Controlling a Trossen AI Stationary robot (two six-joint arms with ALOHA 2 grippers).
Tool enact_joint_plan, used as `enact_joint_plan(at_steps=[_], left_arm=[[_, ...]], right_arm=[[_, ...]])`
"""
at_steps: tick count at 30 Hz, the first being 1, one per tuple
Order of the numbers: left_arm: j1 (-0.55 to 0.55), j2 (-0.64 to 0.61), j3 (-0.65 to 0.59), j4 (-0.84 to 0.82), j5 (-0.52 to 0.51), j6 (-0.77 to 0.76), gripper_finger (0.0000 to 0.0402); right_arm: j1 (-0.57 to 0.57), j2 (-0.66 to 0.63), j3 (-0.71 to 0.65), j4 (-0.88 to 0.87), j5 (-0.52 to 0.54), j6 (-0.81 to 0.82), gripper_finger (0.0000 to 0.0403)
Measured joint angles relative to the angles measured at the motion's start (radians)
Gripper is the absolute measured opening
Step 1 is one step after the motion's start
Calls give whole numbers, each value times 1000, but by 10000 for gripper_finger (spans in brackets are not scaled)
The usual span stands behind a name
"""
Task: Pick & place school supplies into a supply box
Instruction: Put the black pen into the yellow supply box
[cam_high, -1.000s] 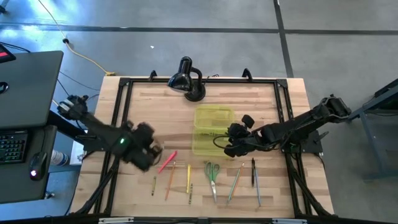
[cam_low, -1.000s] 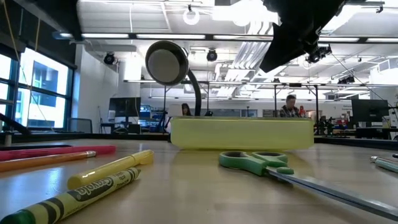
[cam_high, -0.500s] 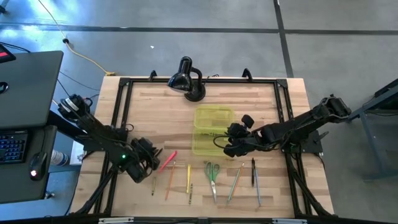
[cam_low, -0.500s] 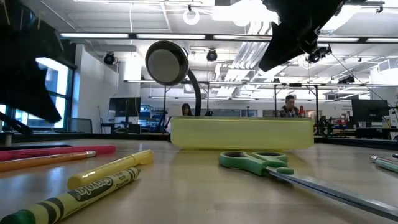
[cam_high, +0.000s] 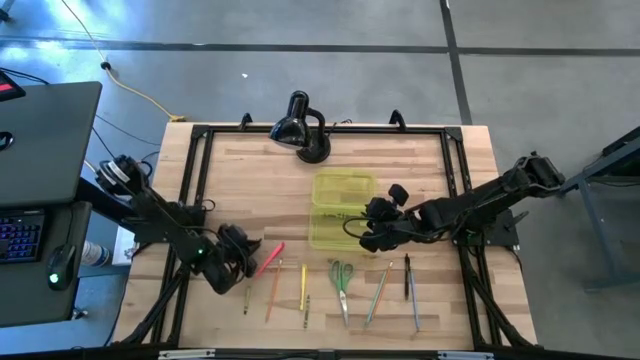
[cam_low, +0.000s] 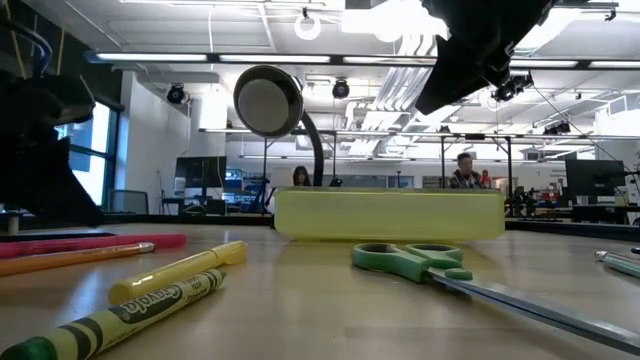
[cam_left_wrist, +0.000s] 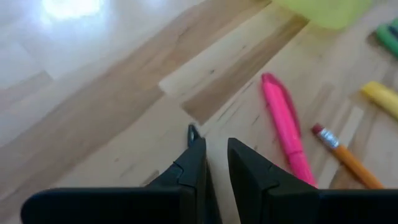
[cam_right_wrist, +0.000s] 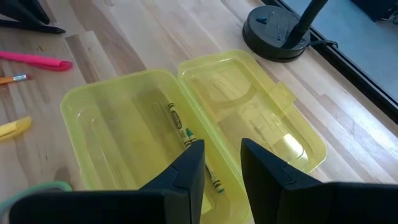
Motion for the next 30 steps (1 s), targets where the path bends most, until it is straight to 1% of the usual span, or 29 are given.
enact_joint_plan(at_steps=[5,6,7,14,17,21,26,30], left_arm=[[0,61,5,6,13,-63,99],[0,72,5,10,42,-66,99],[-1,83,8,5,23,-68,99],[-1,125,9,18,23,-60,99],[-1,146,10,12,16,-29,99],[-2,178,6,25,-21,5,99],[-2,225,-17,83,-95,7,99],[-2,245,-26,127,-117,7,98]], right_arm=[[0,0,0,0,0,0,83],[0,0,0,0,0,0,83],[0,0,0,0,0,0,83],[0,0,0,10,2,-5,83],[-1,0,0,12,15,-6,83],[-1,0,0,14,19,-8,83],[-1,0,0,14,19,-26,83],[-1,0,0,14,19,-35,83]])
